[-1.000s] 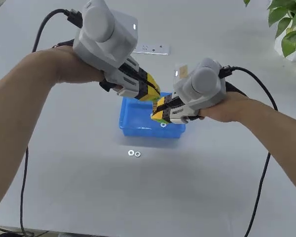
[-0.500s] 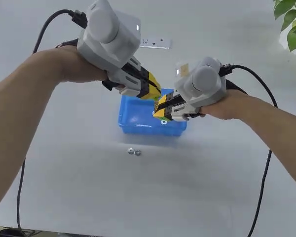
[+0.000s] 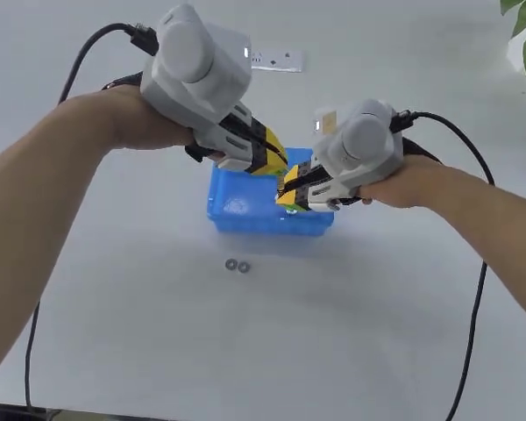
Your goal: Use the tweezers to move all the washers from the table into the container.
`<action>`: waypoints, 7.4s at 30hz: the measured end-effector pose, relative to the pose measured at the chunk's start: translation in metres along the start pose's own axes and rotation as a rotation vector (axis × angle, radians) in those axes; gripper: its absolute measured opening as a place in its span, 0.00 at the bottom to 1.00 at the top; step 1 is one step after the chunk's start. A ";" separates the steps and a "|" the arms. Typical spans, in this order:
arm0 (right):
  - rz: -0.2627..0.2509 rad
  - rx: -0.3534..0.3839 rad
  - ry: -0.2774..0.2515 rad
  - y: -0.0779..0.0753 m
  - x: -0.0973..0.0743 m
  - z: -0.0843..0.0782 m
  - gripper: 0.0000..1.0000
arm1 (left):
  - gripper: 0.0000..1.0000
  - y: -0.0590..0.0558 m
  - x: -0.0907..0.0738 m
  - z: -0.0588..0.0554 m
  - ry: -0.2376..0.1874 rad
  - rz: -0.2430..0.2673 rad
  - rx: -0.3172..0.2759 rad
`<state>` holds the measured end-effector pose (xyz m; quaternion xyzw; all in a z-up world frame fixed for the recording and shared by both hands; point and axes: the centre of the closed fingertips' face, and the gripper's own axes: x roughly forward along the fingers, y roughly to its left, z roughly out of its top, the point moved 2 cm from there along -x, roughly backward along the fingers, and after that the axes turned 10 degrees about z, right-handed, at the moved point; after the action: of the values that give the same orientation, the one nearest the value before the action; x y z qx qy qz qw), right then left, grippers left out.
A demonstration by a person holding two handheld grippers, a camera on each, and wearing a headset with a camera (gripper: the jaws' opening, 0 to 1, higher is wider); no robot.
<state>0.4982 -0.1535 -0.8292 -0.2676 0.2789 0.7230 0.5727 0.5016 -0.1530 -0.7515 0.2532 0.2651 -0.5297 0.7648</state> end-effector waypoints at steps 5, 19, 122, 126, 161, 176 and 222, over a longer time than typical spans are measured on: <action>0.009 0.000 0.005 -0.004 0.005 -0.006 0.10 | 0.05 0.002 0.006 -0.006 0.002 0.006 -0.008; 0.023 0.008 0.016 -0.008 0.010 -0.015 0.11 | 0.05 0.002 0.015 -0.011 0.010 0.002 -0.015; -0.006 -0.051 -0.052 0.083 0.008 0.037 0.11 | 0.05 -0.083 -0.057 0.007 0.044 0.009 0.046; -0.002 -0.047 -0.056 0.086 0.013 0.036 0.11 | 0.05 -0.086 -0.056 0.002 0.044 0.011 0.044; 0.010 -0.017 -0.068 0.085 0.055 0.015 0.11 | 0.05 -0.090 -0.039 -0.042 0.060 0.009 0.012; 0.033 -0.005 -0.065 0.080 0.063 0.009 0.11 | 0.05 -0.084 -0.032 -0.050 0.068 -0.005 -0.006; 0.044 0.026 -0.057 0.083 0.063 0.007 0.11 | 0.05 -0.084 -0.031 -0.051 0.069 -0.018 -0.029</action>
<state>0.4037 -0.1209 -0.8609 -0.2333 0.2774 0.7390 0.5679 0.4066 -0.1242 -0.7764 0.2576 0.3013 -0.5235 0.7542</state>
